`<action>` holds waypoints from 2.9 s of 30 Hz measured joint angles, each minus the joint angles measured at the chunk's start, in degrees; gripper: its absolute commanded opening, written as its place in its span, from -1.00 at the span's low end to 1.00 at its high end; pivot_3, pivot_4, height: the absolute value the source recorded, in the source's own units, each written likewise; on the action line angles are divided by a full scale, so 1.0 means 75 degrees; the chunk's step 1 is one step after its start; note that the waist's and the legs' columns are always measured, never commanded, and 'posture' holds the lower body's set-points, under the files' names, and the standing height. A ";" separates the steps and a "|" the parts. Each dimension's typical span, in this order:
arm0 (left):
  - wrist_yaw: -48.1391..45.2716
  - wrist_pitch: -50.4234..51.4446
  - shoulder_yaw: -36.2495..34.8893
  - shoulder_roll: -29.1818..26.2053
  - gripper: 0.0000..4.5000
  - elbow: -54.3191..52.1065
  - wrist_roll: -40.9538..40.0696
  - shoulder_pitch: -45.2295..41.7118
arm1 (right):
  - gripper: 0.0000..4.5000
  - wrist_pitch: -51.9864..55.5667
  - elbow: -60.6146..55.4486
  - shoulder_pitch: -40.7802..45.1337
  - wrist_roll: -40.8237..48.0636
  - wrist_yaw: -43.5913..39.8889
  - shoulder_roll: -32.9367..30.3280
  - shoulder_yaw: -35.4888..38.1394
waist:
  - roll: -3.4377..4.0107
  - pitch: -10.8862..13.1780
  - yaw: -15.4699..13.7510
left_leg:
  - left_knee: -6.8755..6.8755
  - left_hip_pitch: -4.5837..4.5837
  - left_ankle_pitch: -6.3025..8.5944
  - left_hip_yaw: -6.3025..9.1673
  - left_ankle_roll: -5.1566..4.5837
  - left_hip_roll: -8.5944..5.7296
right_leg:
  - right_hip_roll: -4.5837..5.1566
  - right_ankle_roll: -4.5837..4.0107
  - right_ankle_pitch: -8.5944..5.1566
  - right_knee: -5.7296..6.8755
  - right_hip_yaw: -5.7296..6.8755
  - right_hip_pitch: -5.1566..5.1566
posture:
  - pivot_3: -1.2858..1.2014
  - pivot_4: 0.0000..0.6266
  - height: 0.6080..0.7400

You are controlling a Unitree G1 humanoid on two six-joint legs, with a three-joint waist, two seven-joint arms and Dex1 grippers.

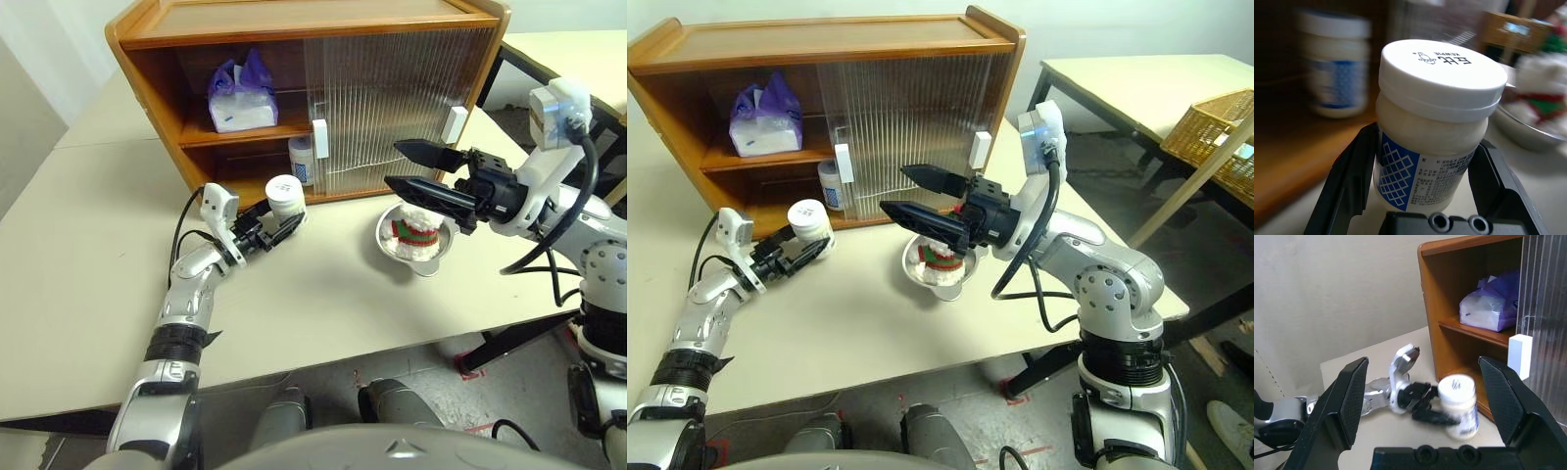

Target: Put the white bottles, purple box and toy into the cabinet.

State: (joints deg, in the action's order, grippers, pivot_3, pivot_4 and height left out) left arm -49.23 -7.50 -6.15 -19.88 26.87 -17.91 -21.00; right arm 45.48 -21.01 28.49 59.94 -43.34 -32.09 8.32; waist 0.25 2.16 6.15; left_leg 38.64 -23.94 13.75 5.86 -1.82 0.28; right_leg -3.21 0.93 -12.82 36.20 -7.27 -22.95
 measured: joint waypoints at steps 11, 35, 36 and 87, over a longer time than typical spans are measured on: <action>0.1764 -0.0264 -0.0422 0.0084 0.37 0.1357 0.0324 -0.1110 | 1.00 -0.0007 0.0052 0.0009 -0.0129 -0.0106 0.0051 -0.0019 | -0.0001 -0.0001 -0.0072 | 0.0004 0.0001 -0.0003 -0.0009 -0.0001 -0.0014 | -0.0001 0.0015 0.0023 0.0001 0.0001 0.0004 | -0.09 -0.89 1.00; 0.4847 -0.1393 -0.0555 0.0415 0.37 0.5009 0.1282 -0.3151 | 1.00 -0.0004 -0.0031 -0.0015 -0.0181 -0.0064 0.0034 -0.0001 | -0.0018 0.0011 -0.0029 | 0.0011 0.0009 -0.0091 -0.0011 -0.0008 -0.0121 | 0.0005 0.0112 0.0060 -0.0002 0.0005 0.0020 | -0.11 -0.86 1.00; 0.4966 -0.1419 -0.0555 0.0415 0.37 0.5130 0.1310 -0.3214 | 1.00 -0.0004 -0.0050 -0.0020 -0.0178 -0.0057 0.0031 0.0002 | -0.0020 0.0012 -0.0023 | 0.0012 0.0008 -0.0092 -0.0011 -0.0012 -0.0131 | 0.0010 0.0117 0.0060 -0.0004 0.0003 0.0022 | -0.11 -0.86 1.00; 0.3076 0.2200 0.0703 0.0887 -0.39 -0.4255 -0.0268 0.0561 | 1.00 -0.0002 0.0336 0.0158 -0.0272 -0.0450 0.0191 -0.0113 | -0.0031 0.0021 -0.0365 | -0.0070 0.0002 -0.0049 0.0016 0.0066 -0.0140 | 0.0100 -0.0042 0.0035 -0.0009 -0.0010 -0.0011 | -0.05 -0.84 1.00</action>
State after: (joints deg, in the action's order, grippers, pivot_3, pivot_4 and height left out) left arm -26.15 9.00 -0.88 -13.22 -5.04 -19.91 -16.79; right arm 45.46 -18.48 29.67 57.89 -46.71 -30.65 7.47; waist 0.02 2.31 3.42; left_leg 38.12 -23.93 13.38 5.97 -1.32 -0.76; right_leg -2.45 0.61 -12.56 36.13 -7.35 -23.03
